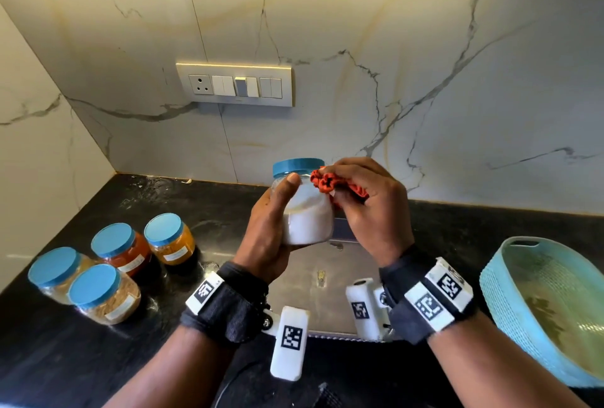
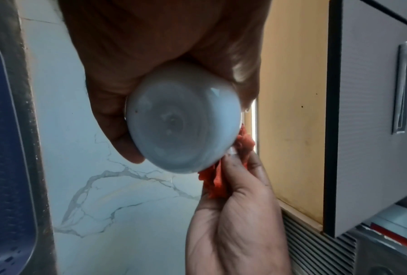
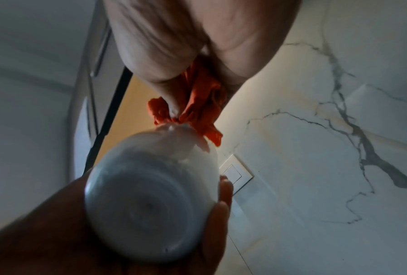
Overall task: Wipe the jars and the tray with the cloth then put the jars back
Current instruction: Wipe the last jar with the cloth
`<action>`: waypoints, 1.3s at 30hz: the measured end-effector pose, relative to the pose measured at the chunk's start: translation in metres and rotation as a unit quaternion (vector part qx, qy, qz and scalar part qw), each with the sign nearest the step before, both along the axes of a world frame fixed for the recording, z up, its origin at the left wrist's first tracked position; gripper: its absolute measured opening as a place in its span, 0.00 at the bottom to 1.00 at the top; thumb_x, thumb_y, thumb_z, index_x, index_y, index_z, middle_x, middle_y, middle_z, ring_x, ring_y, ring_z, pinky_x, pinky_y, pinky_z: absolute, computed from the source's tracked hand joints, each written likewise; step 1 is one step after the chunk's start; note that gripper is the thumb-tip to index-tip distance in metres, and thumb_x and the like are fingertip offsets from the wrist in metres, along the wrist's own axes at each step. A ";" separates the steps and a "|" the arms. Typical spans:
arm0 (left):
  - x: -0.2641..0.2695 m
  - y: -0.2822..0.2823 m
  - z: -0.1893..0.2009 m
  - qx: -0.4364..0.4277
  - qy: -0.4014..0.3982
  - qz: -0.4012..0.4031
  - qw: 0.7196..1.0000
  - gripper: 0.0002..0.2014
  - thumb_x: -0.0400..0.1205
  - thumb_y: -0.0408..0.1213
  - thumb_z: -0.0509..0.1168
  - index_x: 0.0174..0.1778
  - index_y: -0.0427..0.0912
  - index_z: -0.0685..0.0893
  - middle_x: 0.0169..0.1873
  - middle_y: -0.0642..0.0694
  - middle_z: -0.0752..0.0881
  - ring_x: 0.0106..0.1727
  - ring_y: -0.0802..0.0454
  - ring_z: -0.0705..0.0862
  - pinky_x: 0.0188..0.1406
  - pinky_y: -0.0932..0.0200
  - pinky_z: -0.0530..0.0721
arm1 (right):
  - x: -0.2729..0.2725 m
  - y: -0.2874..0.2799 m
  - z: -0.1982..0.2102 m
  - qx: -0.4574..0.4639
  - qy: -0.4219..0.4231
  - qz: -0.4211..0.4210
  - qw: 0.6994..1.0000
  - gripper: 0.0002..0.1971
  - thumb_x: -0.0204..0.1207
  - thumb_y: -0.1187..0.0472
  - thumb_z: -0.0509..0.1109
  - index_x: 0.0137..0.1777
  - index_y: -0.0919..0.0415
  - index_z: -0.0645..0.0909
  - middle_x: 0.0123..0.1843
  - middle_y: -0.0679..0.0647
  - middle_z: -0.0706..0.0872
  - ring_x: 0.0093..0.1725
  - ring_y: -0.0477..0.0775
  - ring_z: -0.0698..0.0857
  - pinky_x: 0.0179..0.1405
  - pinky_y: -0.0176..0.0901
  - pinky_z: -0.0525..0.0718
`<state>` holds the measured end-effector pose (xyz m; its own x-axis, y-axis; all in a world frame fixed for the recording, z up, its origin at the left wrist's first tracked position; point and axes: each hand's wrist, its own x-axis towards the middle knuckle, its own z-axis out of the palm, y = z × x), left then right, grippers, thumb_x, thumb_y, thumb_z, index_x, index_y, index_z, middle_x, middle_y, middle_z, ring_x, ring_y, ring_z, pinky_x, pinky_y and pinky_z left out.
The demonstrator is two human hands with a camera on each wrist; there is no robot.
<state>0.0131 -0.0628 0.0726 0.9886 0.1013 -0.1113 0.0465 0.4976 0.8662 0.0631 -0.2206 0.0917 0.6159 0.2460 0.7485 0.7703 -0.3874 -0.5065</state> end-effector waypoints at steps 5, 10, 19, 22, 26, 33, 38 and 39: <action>0.003 0.012 -0.002 -0.035 0.015 0.021 0.999 0.43 0.76 0.63 0.73 0.77 0.34 0.79 0.56 0.34 0.87 0.50 0.42 0.89 0.45 0.45 0.89 | -0.038 -0.004 -0.022 -0.046 -0.021 0.054 0.997 0.17 0.71 0.76 0.78 0.56 0.61 0.91 0.58 0.55 0.87 0.59 0.53 0.87 0.63 0.44 0.85; 0.003 0.012 -0.006 -0.027 0.015 0.013 0.999 0.42 0.77 0.65 0.70 0.78 0.35 0.78 0.58 0.33 0.87 0.51 0.42 0.89 0.46 0.45 0.89 | -0.029 -0.008 -0.023 -0.044 -0.036 0.087 0.995 0.17 0.69 0.79 0.77 0.55 0.62 0.92 0.57 0.57 0.87 0.59 0.53 0.86 0.63 0.44 0.85; -0.001 0.016 0.005 -0.063 -0.007 -0.019 0.998 0.35 0.80 0.63 0.63 0.74 0.39 0.82 0.59 0.33 0.89 0.57 0.38 0.88 0.55 0.39 0.90 | -0.022 0.000 -0.022 0.066 0.076 0.060 0.993 0.14 0.73 0.74 0.77 0.58 0.64 0.90 0.56 0.55 0.88 0.60 0.52 0.87 0.63 0.50 0.86; -0.001 0.021 0.002 -0.083 -0.024 -0.009 0.996 0.39 0.79 0.67 0.62 0.77 0.39 0.78 0.54 0.35 0.87 0.53 0.40 0.87 0.51 0.43 0.90 | -0.038 -0.003 -0.025 0.034 0.026 0.089 0.995 0.15 0.72 0.74 0.77 0.58 0.64 0.90 0.58 0.56 0.87 0.61 0.52 0.87 0.64 0.46 0.85; 0.004 0.022 -0.001 -0.059 -0.021 -0.012 0.998 0.41 0.83 0.67 0.60 0.80 0.34 0.78 0.66 0.28 0.85 0.64 0.35 0.84 0.77 0.29 0.75 | -0.028 -0.005 -0.019 -0.004 -0.027 0.064 0.998 0.17 0.72 0.78 0.77 0.59 0.64 0.91 0.58 0.58 0.86 0.59 0.55 0.87 0.62 0.49 0.86; -0.004 0.019 -0.002 0.048 -0.045 -0.020 0.998 0.26 0.81 0.55 0.73 0.66 0.38 0.87 0.61 0.23 0.86 0.60 0.31 0.86 0.65 0.29 0.84 | -0.027 -0.003 -0.013 -0.127 -0.108 0.073 0.983 0.13 0.79 0.71 0.73 0.60 0.60 0.91 0.57 0.59 0.87 0.56 0.59 0.85 0.63 0.48 0.84; -0.003 0.011 -0.002 0.028 -0.050 0.002 0.998 0.28 0.83 0.51 0.73 0.71 0.32 0.83 0.68 0.25 0.85 0.73 0.23 0.82 0.76 0.26 0.78 | -0.003 0.001 0.005 -0.044 -0.028 0.025 0.998 0.14 0.77 0.71 0.75 0.60 0.60 0.91 0.57 0.55 0.88 0.58 0.55 0.88 0.59 0.52 0.86; -0.001 0.012 -0.002 0.024 -0.047 0.001 0.999 0.30 0.83 0.52 0.73 0.73 0.31 0.82 0.69 0.24 0.85 0.74 0.22 0.80 0.77 0.24 0.77 | -0.004 0.002 0.005 -0.043 -0.026 0.026 0.998 0.14 0.77 0.71 0.75 0.60 0.60 0.91 0.57 0.55 0.88 0.58 0.54 0.88 0.59 0.52 0.86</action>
<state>0.0118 -0.0508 0.0710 0.9942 0.1068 -0.0121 -0.0382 0.4559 0.8892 0.0590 -0.2189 0.0964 0.5616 0.3416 0.7536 0.8148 -0.3867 -0.4319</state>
